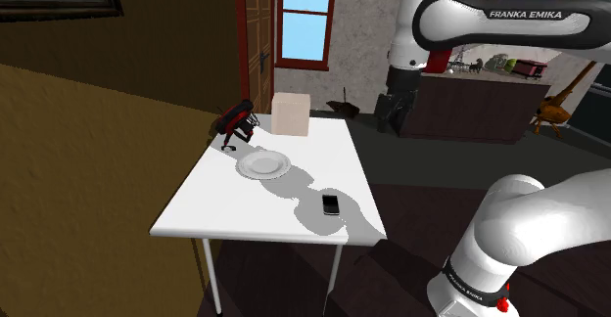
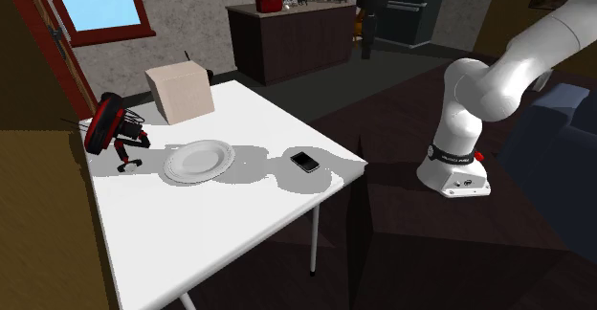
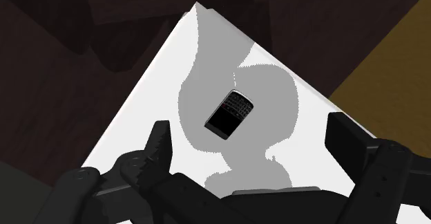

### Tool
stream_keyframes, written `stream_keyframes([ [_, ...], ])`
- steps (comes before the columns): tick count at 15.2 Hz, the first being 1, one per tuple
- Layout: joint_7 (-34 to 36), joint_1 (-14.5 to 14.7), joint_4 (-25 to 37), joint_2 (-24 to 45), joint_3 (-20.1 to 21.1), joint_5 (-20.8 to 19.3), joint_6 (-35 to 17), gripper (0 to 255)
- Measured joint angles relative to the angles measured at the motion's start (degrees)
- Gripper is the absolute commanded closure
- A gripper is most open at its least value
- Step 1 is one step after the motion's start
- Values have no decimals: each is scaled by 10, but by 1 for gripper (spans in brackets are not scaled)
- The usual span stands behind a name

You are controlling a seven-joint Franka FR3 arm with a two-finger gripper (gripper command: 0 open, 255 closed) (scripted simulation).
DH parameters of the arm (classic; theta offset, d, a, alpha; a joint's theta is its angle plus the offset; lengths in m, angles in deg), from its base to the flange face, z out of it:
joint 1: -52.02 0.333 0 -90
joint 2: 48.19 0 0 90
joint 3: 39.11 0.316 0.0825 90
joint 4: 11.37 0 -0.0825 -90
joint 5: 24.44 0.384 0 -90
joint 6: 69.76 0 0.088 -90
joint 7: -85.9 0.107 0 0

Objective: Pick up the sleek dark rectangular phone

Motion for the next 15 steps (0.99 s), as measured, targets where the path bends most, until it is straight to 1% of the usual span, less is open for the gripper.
stream_keyframes([
  [2, 4, -1, -5, 5, 1, 1, -10, 0],
  [4, 18, -5, -29, 12, 2, 5, -41, 0],
  [11, 75, -19, -99, 92, 9, 21, -193, 0],
  [15, 110, -24, -116, 160, 15, 33, -280, 0],
])
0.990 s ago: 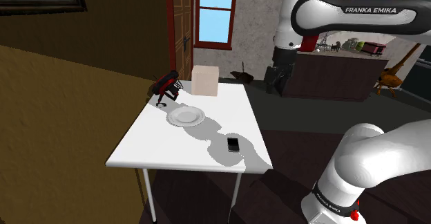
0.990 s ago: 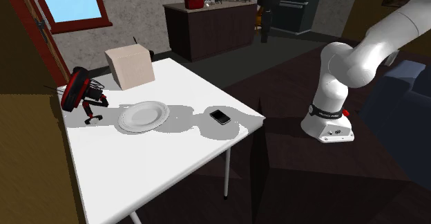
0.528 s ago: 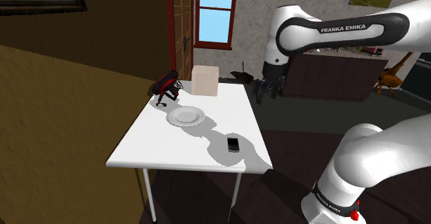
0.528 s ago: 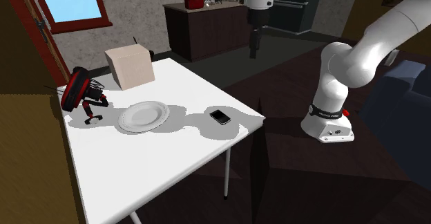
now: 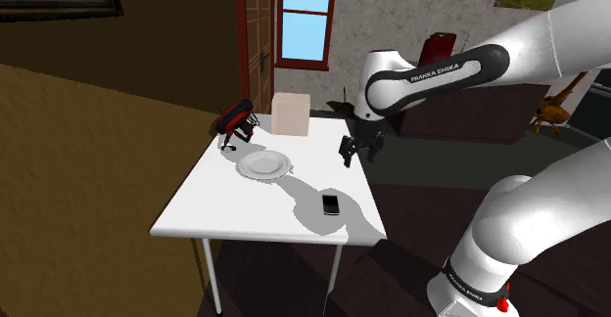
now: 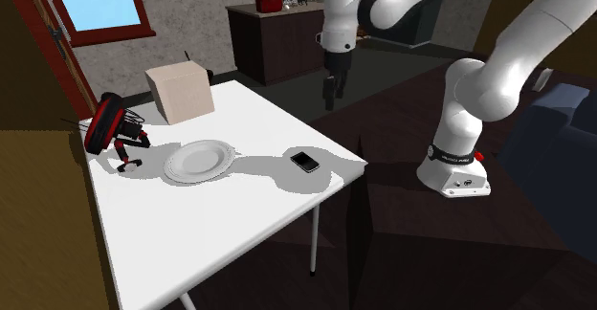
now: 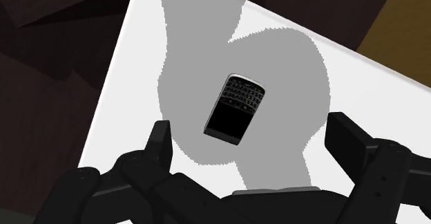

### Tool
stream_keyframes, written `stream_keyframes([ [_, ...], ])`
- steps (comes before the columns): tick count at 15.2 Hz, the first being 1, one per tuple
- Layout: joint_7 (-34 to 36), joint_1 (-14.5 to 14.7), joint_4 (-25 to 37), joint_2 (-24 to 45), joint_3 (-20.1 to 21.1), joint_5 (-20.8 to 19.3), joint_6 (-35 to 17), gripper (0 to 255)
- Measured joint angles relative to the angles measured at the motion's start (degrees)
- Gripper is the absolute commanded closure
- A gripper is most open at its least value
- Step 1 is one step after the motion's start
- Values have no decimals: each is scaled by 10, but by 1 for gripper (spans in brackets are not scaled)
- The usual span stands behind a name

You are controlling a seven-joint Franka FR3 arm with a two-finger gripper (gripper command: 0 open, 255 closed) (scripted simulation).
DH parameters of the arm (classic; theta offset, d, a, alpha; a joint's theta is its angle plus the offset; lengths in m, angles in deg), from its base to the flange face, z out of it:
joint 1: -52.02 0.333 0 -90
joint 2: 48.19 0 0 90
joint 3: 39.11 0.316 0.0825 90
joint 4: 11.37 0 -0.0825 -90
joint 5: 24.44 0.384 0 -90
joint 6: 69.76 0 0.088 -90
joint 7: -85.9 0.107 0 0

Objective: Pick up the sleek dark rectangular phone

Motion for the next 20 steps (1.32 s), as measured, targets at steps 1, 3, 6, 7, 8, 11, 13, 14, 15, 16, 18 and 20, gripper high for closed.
stream_keyframes([
  [1, 6, -2, -7, 15, 0, 2, -22, 0],
  [3, 21, -5, -15, 53, 1, 7, -70, 0],
  [6, 38, -10, -10, 124, 0, 15, -137, 0],
  [7, 44, -11, -5, 150, 0, 18, -160, 0],
  [8, 48, -12, -7, 172, -1, 21, -183, 0],
  [11, 66, -13, 7, 242, -1, 34, -242, 0],
  [13, 73, -14, 23, 293, -2, 44, -278, 0],
  [14, 75, -16, 34, 317, -4, 49, -292, 0],
  [15, 84, -14, 39, 338, -1, 55, -308, 0],
  [16, 85, -15, 48, 364, -1, 62, -326, 0],
  [18, 83, -17, 60, 400, 0, 70, -351, 0],
  [20, 79, -19, 59, 416, 1, 75, -368, 0],
])
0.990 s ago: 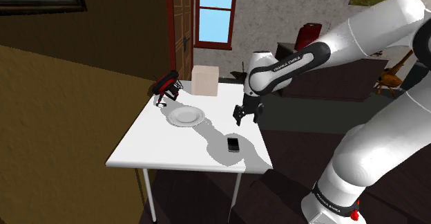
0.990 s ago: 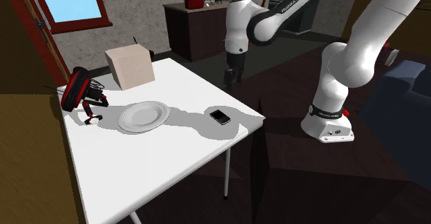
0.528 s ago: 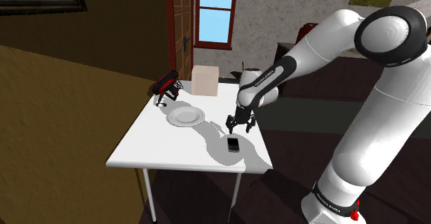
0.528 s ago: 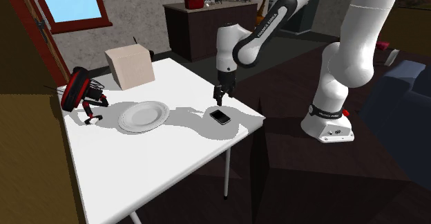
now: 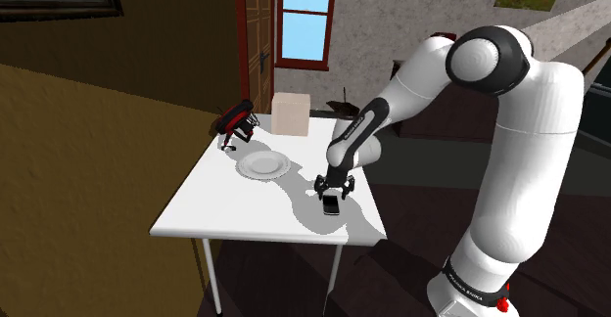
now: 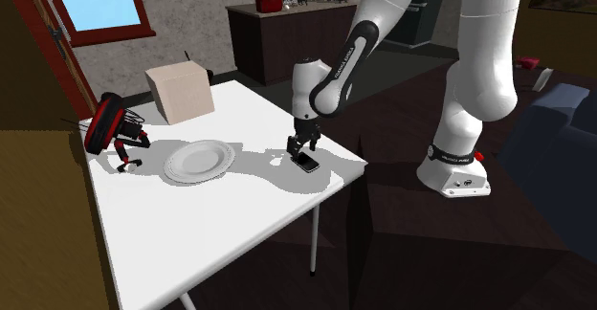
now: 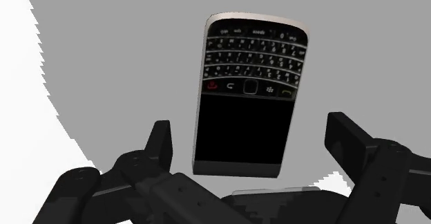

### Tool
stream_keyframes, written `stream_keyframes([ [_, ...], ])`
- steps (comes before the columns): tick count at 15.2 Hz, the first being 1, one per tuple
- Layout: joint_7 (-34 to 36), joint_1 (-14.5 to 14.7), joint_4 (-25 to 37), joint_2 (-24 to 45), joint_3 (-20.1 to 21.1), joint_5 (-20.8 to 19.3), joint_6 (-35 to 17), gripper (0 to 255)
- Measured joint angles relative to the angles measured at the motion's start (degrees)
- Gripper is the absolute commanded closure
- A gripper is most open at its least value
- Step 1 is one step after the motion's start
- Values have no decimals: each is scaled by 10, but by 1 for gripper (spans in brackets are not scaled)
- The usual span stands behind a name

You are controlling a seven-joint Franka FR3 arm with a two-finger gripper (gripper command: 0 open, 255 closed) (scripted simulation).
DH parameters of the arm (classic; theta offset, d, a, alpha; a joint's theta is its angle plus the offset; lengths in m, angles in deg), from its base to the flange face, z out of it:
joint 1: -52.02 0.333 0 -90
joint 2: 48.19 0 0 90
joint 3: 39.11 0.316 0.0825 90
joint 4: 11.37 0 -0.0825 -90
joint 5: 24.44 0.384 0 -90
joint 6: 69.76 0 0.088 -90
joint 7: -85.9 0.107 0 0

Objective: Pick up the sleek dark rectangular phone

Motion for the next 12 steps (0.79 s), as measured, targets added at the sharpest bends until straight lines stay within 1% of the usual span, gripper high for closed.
stream_keyframes([
  [5, -5, -1, 8, 37, 5, 8, -30, 0],
  [6, -5, -2, 8, 39, 5, 8, -31, 255],
  [12, -6, -2, 8, 40, 6, 9, -34, 255],
])
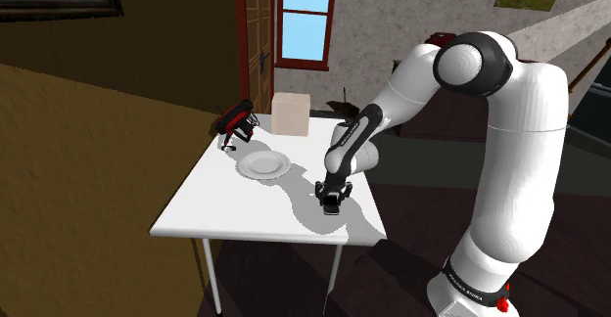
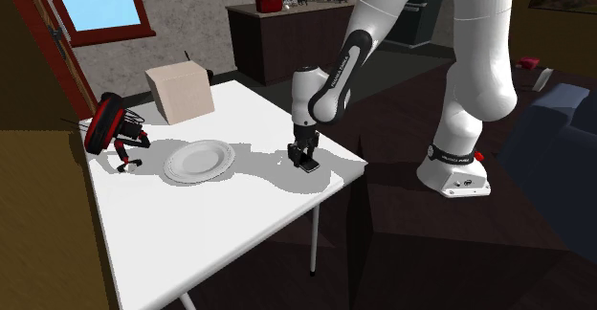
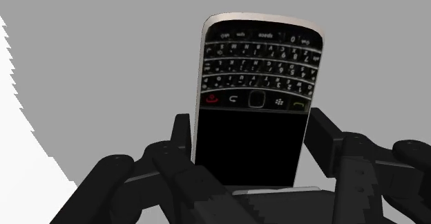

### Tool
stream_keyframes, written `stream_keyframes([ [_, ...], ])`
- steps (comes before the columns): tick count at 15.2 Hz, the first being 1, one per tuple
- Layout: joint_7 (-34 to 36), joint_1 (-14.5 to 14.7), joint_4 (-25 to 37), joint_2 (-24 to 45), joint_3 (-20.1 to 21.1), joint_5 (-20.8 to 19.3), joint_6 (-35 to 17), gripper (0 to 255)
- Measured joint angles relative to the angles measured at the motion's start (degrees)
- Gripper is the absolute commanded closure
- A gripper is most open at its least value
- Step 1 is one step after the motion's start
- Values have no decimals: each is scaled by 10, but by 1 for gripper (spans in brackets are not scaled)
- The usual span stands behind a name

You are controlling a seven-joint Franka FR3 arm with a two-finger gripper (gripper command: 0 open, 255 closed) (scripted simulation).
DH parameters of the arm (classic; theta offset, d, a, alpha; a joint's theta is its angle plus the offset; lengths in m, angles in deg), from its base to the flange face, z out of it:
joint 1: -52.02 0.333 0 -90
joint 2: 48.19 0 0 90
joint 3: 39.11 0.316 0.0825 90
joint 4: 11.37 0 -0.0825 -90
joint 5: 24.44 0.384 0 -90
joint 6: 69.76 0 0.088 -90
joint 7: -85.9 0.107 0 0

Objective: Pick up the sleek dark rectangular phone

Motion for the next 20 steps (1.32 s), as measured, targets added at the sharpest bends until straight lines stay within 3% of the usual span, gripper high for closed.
stream_keyframes([
  [6, 1, 1, -2, -10, -2, -2, 8, 255],
  [20, 25, 6, -8, -117, -12, -26, 110, 255],
])
